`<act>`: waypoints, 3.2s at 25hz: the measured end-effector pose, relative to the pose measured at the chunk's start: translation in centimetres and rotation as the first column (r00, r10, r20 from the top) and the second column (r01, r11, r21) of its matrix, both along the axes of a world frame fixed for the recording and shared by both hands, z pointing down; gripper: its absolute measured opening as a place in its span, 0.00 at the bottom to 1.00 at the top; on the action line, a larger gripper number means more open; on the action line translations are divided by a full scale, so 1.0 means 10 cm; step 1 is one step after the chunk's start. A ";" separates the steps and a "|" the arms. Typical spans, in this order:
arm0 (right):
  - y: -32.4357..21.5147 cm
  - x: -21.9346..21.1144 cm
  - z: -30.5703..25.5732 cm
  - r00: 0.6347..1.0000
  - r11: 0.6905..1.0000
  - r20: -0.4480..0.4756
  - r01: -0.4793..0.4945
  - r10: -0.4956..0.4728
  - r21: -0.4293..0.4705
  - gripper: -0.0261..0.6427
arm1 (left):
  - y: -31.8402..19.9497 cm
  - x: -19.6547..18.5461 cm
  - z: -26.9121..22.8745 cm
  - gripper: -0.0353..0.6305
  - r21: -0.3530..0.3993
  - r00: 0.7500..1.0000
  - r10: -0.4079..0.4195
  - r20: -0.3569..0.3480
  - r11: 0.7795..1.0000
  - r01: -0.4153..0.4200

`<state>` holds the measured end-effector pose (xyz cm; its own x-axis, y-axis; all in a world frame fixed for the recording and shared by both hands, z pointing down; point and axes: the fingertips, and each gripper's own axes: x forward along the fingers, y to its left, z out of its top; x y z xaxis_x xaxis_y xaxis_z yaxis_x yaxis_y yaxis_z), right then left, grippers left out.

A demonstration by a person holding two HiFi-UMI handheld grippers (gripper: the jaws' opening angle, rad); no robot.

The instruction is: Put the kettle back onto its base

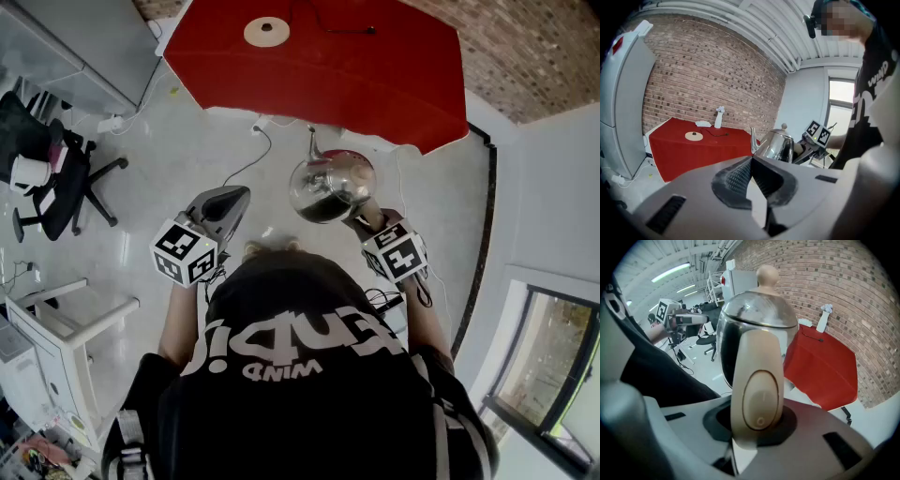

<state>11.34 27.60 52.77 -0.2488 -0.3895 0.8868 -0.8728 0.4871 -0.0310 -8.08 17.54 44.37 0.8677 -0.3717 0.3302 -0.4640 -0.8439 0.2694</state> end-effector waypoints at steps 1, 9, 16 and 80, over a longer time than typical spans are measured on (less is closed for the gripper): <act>0.00 0.00 0.00 1.000 1.000 -0.002 0.001 -0.001 0.000 0.15 | 0.00 0.00 0.00 0.07 0.000 1.000 0.000 0.001 1.000 0.000; -0.01 0.02 -0.01 1.000 1.000 -0.007 0.012 -0.012 0.000 0.15 | 0.01 0.04 0.01 0.07 -0.008 1.000 0.007 0.002 1.000 -0.007; -0.08 0.13 -0.06 1.000 1.000 0.013 0.018 -0.018 0.022 0.15 | 0.00 0.13 0.01 0.07 -0.013 1.000 0.002 0.012 1.000 -0.002; -3.35 0.22 -0.20 0.999 0.998 0.006 -0.054 0.053 0.043 0.15 | -3.35 0.10 0.11 0.07 -0.071 0.997 0.074 0.007 0.995 -0.074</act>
<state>13.56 -5.91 50.82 -0.2311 -0.4406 0.8674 -0.8976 0.4406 -0.0153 -7.08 -16.00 45.48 0.8886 -0.2819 0.3619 -0.4038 -0.8550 0.3255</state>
